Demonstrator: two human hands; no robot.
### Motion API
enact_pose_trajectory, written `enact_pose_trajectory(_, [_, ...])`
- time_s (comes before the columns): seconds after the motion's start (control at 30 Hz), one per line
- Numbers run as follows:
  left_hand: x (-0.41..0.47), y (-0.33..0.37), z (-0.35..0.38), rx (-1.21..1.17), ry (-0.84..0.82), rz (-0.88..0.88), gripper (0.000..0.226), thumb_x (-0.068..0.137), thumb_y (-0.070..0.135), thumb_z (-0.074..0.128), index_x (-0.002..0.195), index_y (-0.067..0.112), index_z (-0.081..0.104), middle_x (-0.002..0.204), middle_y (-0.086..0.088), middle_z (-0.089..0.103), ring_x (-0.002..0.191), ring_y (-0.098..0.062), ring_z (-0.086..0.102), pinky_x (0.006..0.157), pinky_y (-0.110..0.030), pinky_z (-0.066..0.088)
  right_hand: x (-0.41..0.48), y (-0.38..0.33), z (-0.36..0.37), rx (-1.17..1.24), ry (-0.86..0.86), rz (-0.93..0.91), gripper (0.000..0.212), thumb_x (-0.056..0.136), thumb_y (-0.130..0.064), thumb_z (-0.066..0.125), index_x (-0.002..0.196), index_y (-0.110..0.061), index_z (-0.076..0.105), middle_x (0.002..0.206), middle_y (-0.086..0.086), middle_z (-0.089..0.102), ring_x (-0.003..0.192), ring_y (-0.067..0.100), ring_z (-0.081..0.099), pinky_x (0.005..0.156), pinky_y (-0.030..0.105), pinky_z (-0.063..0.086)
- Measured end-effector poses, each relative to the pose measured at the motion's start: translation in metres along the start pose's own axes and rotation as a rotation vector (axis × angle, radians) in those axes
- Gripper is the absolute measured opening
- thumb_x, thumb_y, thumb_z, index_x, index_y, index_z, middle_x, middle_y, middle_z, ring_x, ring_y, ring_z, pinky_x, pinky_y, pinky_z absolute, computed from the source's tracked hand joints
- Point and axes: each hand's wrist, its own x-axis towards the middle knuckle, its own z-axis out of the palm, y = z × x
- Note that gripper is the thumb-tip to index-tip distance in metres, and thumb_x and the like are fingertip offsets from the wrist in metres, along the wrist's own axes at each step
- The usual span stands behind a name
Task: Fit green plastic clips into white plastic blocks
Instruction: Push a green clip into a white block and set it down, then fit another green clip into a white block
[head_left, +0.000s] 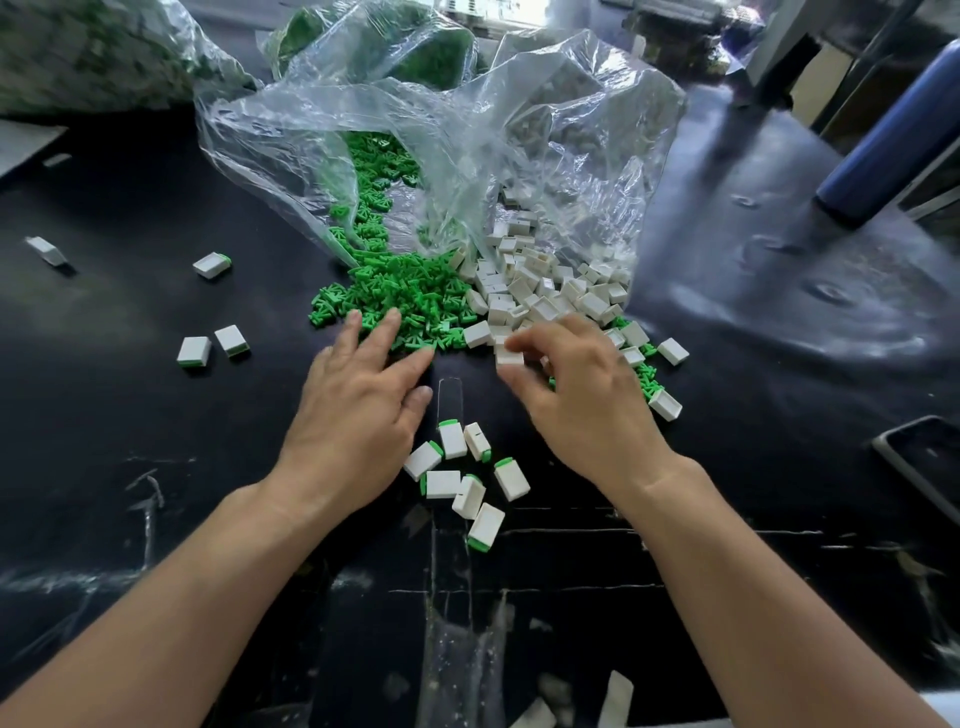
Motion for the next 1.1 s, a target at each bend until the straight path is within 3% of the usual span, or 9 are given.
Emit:
enact_pose_trajectory(0.1, [-0.002,0.001,0.002,0.076,-0.073,0.039,0.046,0.097,0.029,0.037,0.143,0.023,0.033,0.156,0.003,0.014,0.144,-0.018,0.004,0.112,-0.032,0.002,0.007,0.001,0.008,-0.058,0.069,-0.003,0.033,0.092,-0.020,0.054,0.124,-0.018,0.057,0.118,0.004,0.053,0.115,0.020,0.043,0.094,0.026,0.029])
enact_pose_trajectory(0.2, [-0.004,0.004,0.002,0.077,-0.017,0.089,0.040,0.094,0.017,0.048,0.134,0.013,0.048,0.148,-0.004,0.036,0.140,-0.025,0.024,0.112,-0.037,0.014,0.012,0.004,0.014,-0.110,0.077,-0.013,0.035,0.094,-0.019,0.050,0.128,-0.018,0.054,0.124,0.006,0.050,0.118,0.022,0.038,0.099,0.033,0.029])
enact_pose_trajectory(0.3, [-0.006,0.005,0.003,0.039,0.090,0.176,0.028,0.079,-0.005,0.065,0.107,-0.001,0.068,0.118,-0.017,0.064,0.113,-0.037,0.057,0.098,-0.044,0.040,0.013,0.007,0.018,-0.166,0.045,-0.012,0.032,0.095,-0.023,0.046,0.125,-0.019,0.056,0.123,0.005,0.048,0.116,0.022,0.036,0.100,0.037,0.030])
enact_pose_trajectory(0.37, [-0.007,0.005,0.003,0.003,0.142,0.180,0.024,0.073,-0.010,0.068,0.095,-0.001,0.072,0.103,-0.017,0.069,0.096,-0.038,0.064,0.086,-0.046,0.048,0.014,0.009,0.020,-0.185,0.043,-0.007,0.028,0.094,-0.024,0.048,0.118,-0.017,0.061,0.119,0.005,0.049,0.114,0.022,0.036,0.098,0.034,0.029])
enact_pose_trajectory(0.5, [-0.007,0.004,0.001,-0.009,0.150,0.131,0.027,0.077,-0.008,0.065,0.101,0.001,0.071,0.096,-0.017,0.065,0.088,-0.039,0.061,0.075,-0.043,0.050,0.015,0.010,0.018,-0.176,0.083,-0.001,0.016,0.088,-0.018,0.058,0.103,-0.012,0.062,0.113,0.006,0.052,0.109,0.023,0.040,0.093,0.028,0.028])
enact_pose_trajectory(0.73, [-0.007,0.004,-0.001,0.004,0.152,0.087,0.025,0.082,0.000,0.063,0.105,0.007,0.070,0.117,-0.008,0.065,0.108,-0.032,0.056,0.092,-0.036,0.042,0.013,0.008,0.017,-0.198,0.097,-0.040,0.011,0.088,-0.013,0.056,0.099,-0.012,0.060,0.109,0.004,0.059,0.103,0.022,0.045,0.088,0.028,0.029])
enact_pose_trajectory(0.9, [-0.008,0.005,-0.005,0.009,0.204,0.145,0.014,0.068,-0.006,0.075,0.077,0.005,0.075,0.086,-0.009,0.073,0.082,-0.033,0.066,0.074,-0.039,0.051,0.014,0.009,0.016,-0.189,0.077,-0.017,0.028,0.087,-0.010,0.057,0.115,-0.014,0.057,0.114,0.006,0.056,0.108,0.024,0.045,0.093,0.029,0.028])
enact_pose_trajectory(0.97, [-0.008,0.005,-0.005,-0.015,0.195,0.105,0.017,0.072,-0.003,0.073,0.086,0.007,0.075,0.089,-0.008,0.071,0.085,-0.032,0.064,0.071,-0.039,0.051,0.014,0.009,0.016,-0.167,0.079,-0.010,0.032,0.087,-0.008,0.057,0.119,-0.014,0.056,0.115,0.008,0.055,0.109,0.024,0.045,0.095,0.030,0.029])
enact_pose_trajectory(1.1, [-0.006,0.005,-0.001,-0.023,0.149,0.043,0.033,0.082,0.021,0.068,0.114,0.014,0.067,0.103,-0.007,0.057,0.101,-0.026,0.053,0.082,-0.033,0.042,0.011,0.006,0.010,-0.047,0.164,-0.021,0.032,0.086,-0.004,0.059,0.117,-0.009,0.058,0.113,0.012,0.053,0.104,0.027,0.052,0.092,0.030,0.037])
